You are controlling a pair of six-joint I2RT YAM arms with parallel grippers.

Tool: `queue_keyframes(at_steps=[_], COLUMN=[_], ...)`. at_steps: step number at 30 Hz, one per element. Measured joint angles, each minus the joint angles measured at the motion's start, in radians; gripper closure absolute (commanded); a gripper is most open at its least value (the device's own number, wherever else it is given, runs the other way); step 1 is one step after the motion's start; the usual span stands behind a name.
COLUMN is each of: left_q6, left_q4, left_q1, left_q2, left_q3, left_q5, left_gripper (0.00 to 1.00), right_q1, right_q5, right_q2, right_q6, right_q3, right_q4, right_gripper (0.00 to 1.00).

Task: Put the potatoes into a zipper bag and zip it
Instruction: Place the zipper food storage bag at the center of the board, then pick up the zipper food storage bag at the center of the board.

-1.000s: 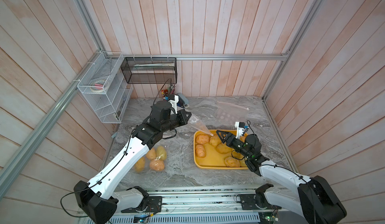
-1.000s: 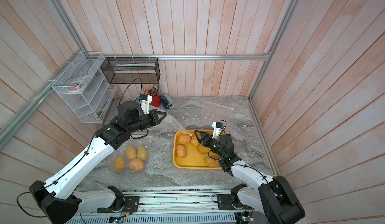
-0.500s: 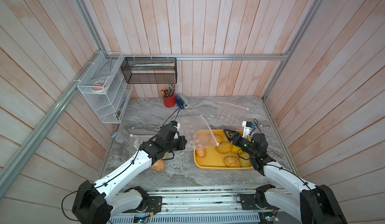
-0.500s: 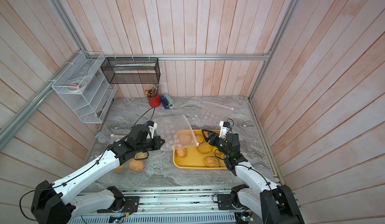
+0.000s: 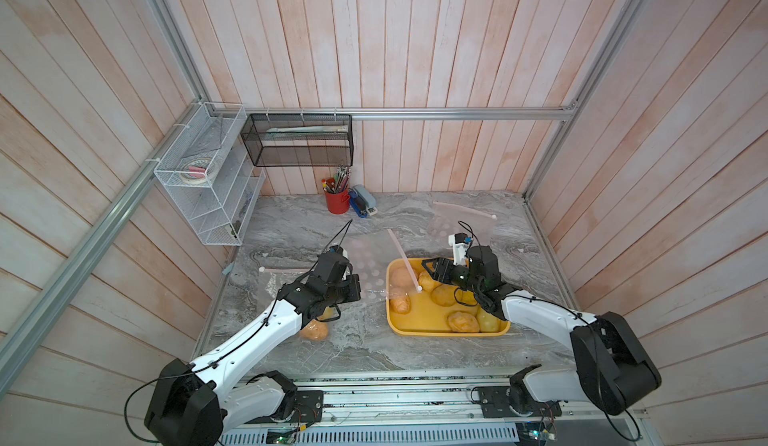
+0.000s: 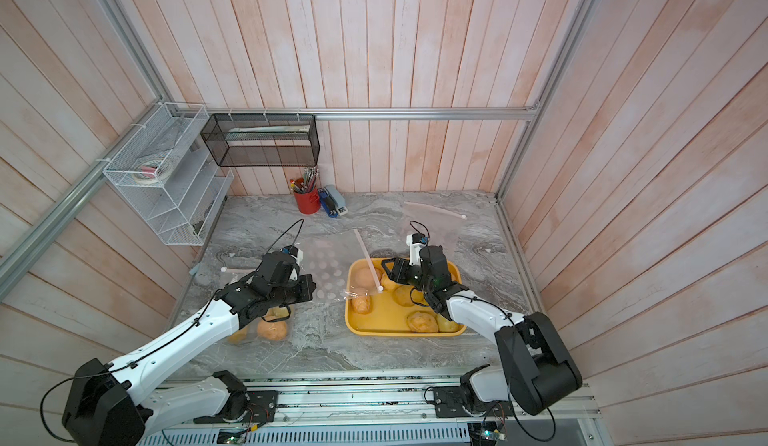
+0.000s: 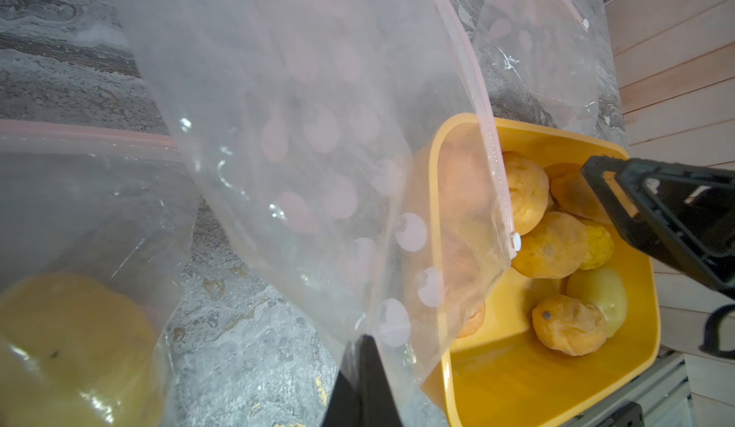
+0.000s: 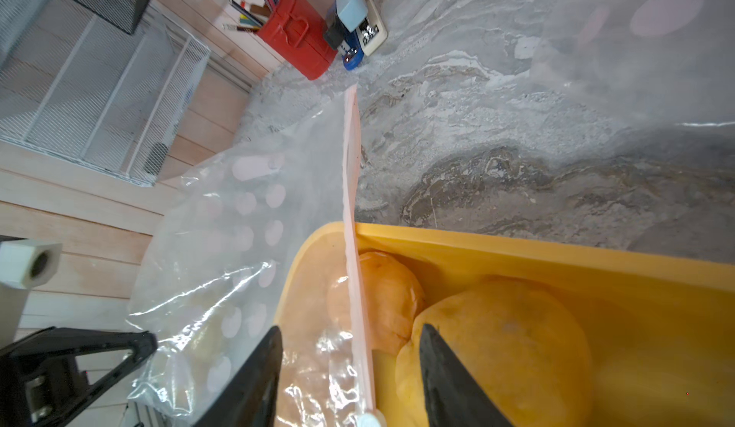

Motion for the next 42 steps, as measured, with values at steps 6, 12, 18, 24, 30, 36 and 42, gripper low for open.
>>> queue_keyframes(at_steps=[6,12,18,24,30,36,42], left_q6=[0.000,0.000,0.000,0.000,0.000,0.000,0.000], left_q4=[0.000,0.001,0.000,0.001,0.001,0.001,0.001], left_q1=[0.000,0.000,0.000,0.000,0.000,0.000,0.000], left_q2=[-0.005,-0.005,-0.005,-0.005,-0.003,0.007,0.025], left_q3=[-0.006,-0.006,-0.006,-0.006,-0.006,-0.006,-0.006], left_q5=[-0.005,-0.004,-0.004,-0.004,-0.003,-0.003,0.002], left_gripper=[1.00,1.00,1.00,1.00,1.00,1.00,1.00], right_q1=[0.022,0.058,0.092,0.105,0.116,0.128,0.136], right_q5=[0.006,0.004,-0.001,-0.002,-0.001,-0.001,-0.001], right_q2=[0.143,0.232,0.258,0.272,0.278,0.304,0.308], right_q6=[-0.068,-0.105,-0.123,-0.125,-0.127,-0.127,-0.127], right_q3=[0.143,0.199,0.211,0.226,0.236,0.251,0.255], right_q4=[-0.059,-0.100,-0.122,-0.124,-0.129,-0.129,-0.129], right_gripper=[0.48,0.53,0.61,0.80,0.88,0.92,1.00])
